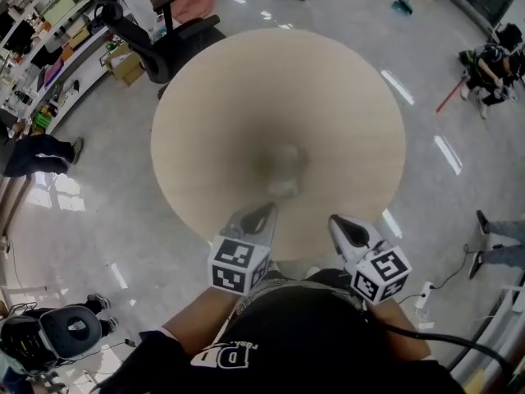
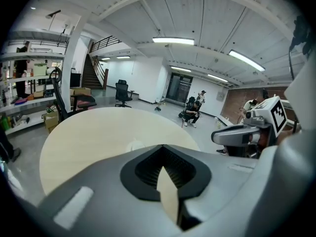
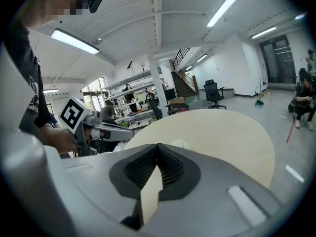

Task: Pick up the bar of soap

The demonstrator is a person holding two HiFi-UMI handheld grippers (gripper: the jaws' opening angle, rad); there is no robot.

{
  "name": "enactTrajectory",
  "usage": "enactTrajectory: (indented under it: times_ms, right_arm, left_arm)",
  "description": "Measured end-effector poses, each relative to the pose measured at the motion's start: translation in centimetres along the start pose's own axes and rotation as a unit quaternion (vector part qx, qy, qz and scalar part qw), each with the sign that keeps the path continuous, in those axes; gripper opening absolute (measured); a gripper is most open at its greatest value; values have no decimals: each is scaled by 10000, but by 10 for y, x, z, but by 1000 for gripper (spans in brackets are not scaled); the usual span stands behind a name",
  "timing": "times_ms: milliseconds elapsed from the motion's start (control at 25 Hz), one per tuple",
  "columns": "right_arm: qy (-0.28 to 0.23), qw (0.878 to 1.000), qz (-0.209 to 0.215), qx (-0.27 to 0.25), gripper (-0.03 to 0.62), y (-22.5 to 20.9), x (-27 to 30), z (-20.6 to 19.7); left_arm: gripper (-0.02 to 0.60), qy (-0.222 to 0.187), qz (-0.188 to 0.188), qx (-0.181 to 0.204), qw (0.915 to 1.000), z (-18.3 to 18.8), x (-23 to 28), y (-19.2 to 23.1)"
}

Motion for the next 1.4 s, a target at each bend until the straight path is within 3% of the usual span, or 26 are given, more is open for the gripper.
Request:
enactTrajectory:
  times_ms: [280,720,800,960,1120,1400]
  right_arm:
    - [272,9993,197,-149,6,-7,11,-5]
    - [472,9943,877,-373,6,-54,32,10]
    - [475,9935,982,-334,6,-64,34,8]
    - [500,9910,1199,-309,6,-83,34,0]
    - [541,9900,1276,-277,6,-96,33,-4]
    - [535,9910,1217,-166,6,-118,19,-5]
  left_arm:
    - [8,68,169,-71,9998,-3,19,10]
    - [11,467,1229,-274,9909,-18,87,22]
    - [87,710,1360,-352,9875,-30,106,24]
    - [140,989,1643,-413,9806,-43,146,29]
    - [235,1170,1924,-237,9740,-47,167,38]
    - [295,1479,2092,-110,9666,-54,188,38]
Point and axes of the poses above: the fingertips, and each gripper's own axes: x forward along the fingers, y to its left, z out of its top, the point moved 3 cm from there along -x, backward along the fingers, and after that the axes turned 1 degree about -x, right-handed, at the moved point
